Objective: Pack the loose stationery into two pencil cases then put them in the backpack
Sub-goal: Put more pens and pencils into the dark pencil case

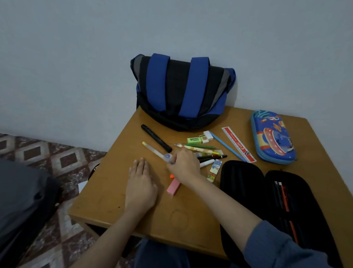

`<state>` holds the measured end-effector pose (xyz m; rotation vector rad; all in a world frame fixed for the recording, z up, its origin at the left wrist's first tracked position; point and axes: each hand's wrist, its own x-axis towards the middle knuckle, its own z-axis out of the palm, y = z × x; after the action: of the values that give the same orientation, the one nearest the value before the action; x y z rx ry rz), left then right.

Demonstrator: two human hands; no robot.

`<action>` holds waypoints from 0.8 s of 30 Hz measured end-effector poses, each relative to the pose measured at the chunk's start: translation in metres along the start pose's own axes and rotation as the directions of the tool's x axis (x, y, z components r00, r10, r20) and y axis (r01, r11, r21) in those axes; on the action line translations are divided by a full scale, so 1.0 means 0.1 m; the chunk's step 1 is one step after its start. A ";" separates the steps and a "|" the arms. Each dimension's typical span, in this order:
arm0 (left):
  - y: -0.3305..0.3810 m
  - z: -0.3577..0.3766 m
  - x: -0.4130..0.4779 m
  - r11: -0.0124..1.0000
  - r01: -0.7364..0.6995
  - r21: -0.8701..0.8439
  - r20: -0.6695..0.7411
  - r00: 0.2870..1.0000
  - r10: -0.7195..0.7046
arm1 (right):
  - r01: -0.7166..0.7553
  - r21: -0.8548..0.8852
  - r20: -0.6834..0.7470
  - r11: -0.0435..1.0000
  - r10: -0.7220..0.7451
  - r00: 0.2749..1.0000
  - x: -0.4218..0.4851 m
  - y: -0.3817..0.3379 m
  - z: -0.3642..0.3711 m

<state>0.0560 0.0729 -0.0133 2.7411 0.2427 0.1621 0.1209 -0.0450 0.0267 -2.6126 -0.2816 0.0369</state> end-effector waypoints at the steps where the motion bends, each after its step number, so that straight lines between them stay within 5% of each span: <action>1: 0.00 0.00 0.00 1.000 0.003 0.000 0.001 1.000 -0.003 | -0.014 0.048 -0.028 0.999 0.015 1.000 -0.01 0.02 -0.02; 5: 0.02 -0.02 0.01 1.000 0.018 0.003 0.015 1.000 -0.019 | -0.101 0.319 -0.092 0.943 0.137 0.986 -0.06 0.10 -0.15; 10: 0.02 -0.03 0.00 0.998 0.030 -0.046 0.011 1.000 -0.030 | -0.156 0.684 -0.094 0.712 0.298 0.950 -0.16 0.21 -0.52; 13: 0.02 -0.05 -0.04 0.991 0.006 -0.135 -0.012 1.000 -0.007 | -0.207 0.853 -0.009 0.479 0.410 0.912 -0.23 0.30 -0.77; 15: 0.06 -0.06 -0.11 0.984 -0.097 -0.148 -0.052 0.995 0.090 | -0.226 0.941 0.087 0.252 0.465 0.881 -0.34 0.36 -0.99; 17: 0.06 -0.05 -0.16 0.973 -0.199 -0.116 -0.084 0.978 0.190 | -0.179 0.975 0.101 0.130 0.457 0.883 -0.44 0.46 -1.17; 20: 0.08 -0.05 -0.15 0.968 -0.175 -0.180 -0.106 0.982 0.158 | -0.057 0.984 -0.025 0.169 0.447 0.894 -0.55 0.63 -1.34; 24: 0.40 -0.06 -0.21 0.940 -0.128 -0.317 -0.117 0.989 0.095 | 0.016 0.895 -0.236 0.446 0.441 0.866 -0.66 0.84 -1.48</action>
<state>0.0407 0.0341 0.0056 2.4217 0.0771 0.3402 0.0843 -0.2016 0.1123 -1.4935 0.2282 -0.2623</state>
